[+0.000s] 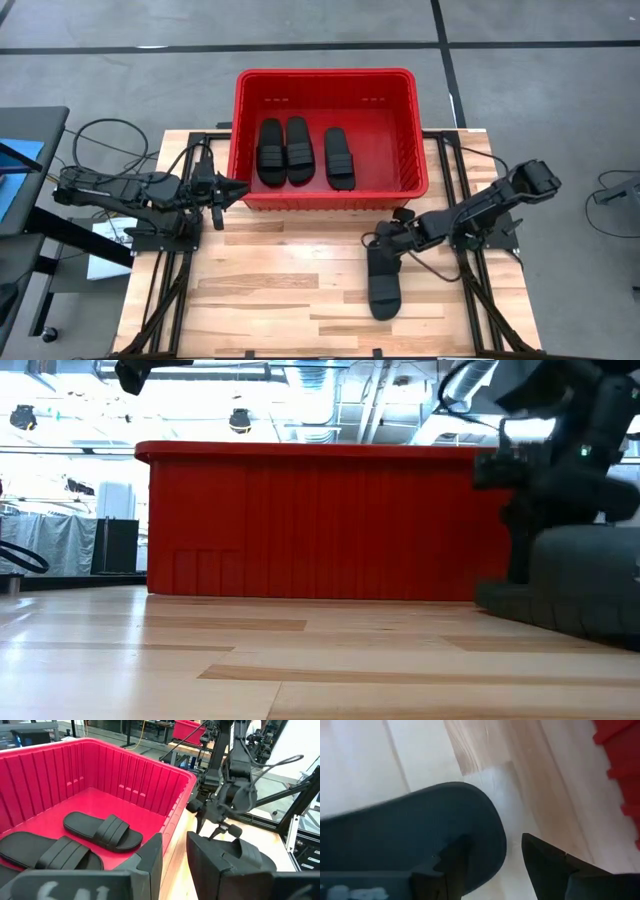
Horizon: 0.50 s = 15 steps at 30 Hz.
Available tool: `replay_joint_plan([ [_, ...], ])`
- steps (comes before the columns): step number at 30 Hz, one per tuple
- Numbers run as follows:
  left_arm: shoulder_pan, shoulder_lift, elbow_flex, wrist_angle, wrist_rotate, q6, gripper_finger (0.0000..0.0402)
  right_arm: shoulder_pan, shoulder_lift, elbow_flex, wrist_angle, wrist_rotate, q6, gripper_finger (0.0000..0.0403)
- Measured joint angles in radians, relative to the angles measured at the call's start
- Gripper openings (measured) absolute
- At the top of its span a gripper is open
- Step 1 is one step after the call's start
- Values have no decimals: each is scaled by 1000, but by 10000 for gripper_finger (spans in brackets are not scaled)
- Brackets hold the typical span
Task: Pick and place slides into bin
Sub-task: Put the black slide into the red bin
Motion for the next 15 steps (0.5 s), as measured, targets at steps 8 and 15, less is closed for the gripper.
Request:
replay_joint_plan([
  [8,0,0,0,0,0,-8,77,1,101,6,25,2,5,143],
  [15,0,0,0,0,0,-16,77,-3,107,7,23,-32,8,21],
])
